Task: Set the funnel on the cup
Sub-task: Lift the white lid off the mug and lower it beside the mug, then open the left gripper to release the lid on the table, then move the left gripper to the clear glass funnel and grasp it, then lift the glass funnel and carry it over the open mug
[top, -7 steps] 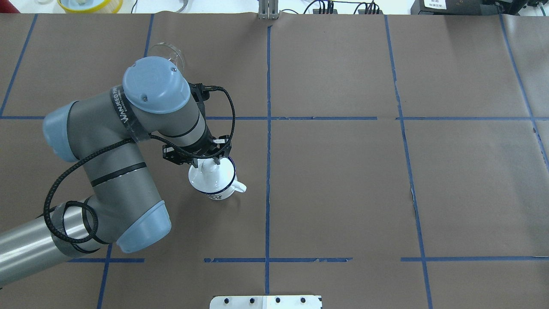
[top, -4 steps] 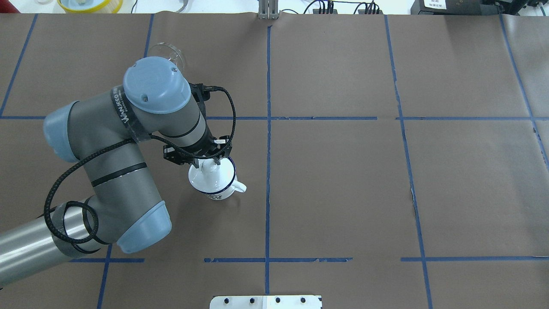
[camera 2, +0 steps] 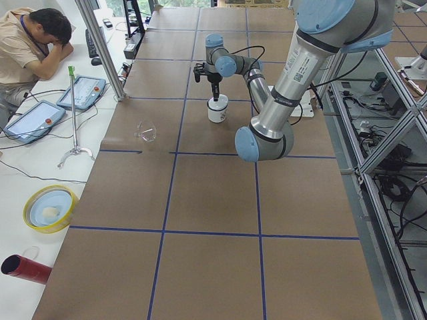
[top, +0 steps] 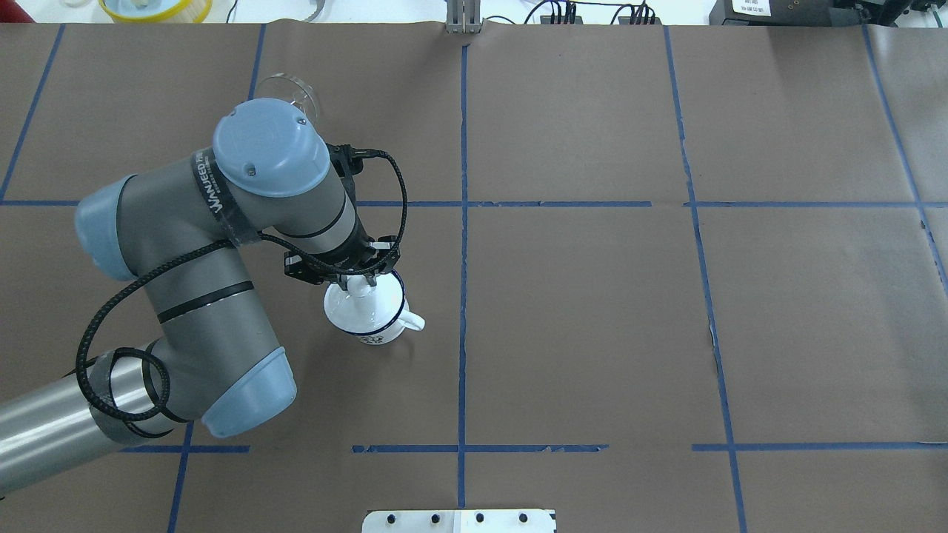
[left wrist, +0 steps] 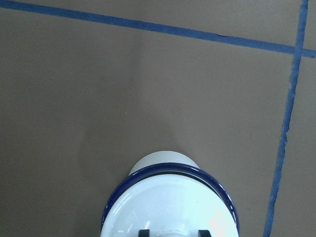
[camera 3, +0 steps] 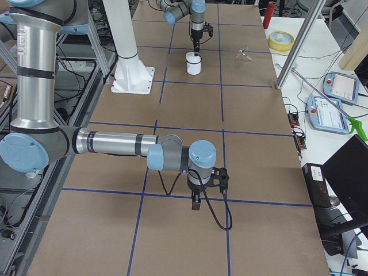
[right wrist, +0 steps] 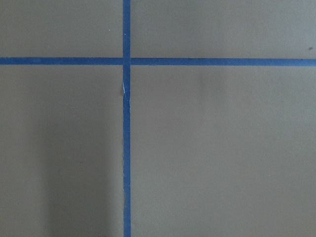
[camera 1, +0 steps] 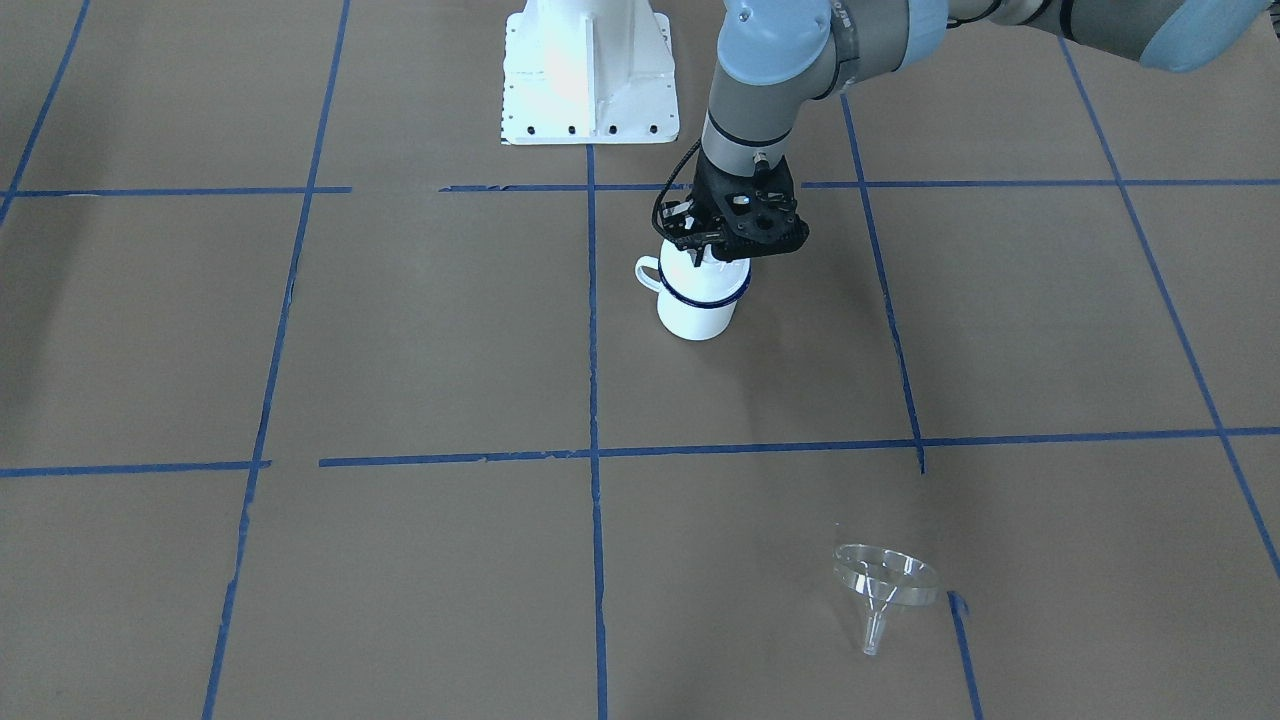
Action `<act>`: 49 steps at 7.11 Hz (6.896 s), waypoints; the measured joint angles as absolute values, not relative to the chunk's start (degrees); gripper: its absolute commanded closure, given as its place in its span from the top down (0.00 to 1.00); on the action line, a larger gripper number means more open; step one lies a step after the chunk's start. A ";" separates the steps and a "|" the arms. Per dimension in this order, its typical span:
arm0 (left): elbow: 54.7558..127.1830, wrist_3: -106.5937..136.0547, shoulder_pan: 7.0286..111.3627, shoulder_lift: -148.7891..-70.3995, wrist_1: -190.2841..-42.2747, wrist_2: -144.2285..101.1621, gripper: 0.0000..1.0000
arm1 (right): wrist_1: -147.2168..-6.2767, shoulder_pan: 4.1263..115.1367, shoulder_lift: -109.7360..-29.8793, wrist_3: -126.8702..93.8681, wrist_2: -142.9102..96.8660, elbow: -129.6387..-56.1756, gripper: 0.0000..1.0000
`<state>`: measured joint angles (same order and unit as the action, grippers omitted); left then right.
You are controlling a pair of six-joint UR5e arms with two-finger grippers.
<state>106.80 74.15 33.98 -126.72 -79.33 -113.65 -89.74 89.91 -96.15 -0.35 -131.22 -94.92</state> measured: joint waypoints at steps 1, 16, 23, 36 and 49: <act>109.23 74.02 34.72 -126.76 -78.25 -113.66 0.00 | -89.74 89.91 -96.15 -0.35 -131.22 -94.92 1.00; 105.75 81.48 31.79 -105.85 -106.41 -101.09 0.13 | -89.74 89.91 -96.15 -0.35 -131.22 -94.92 1.00; 110.52 80.76 34.28 -106.75 -106.07 -101.69 1.00 | -89.74 89.91 -96.15 -0.35 -131.22 -94.92 1.00; 58.12 133.39 47.74 -127.02 -156.96 -85.19 0.91 | -89.74 89.91 -96.15 -0.35 -131.22 -94.92 1.00; 88.67 131.71 50.72 -127.63 -134.41 -95.74 0.00 | -89.73 89.91 -96.15 -0.35 -131.22 -94.92 1.00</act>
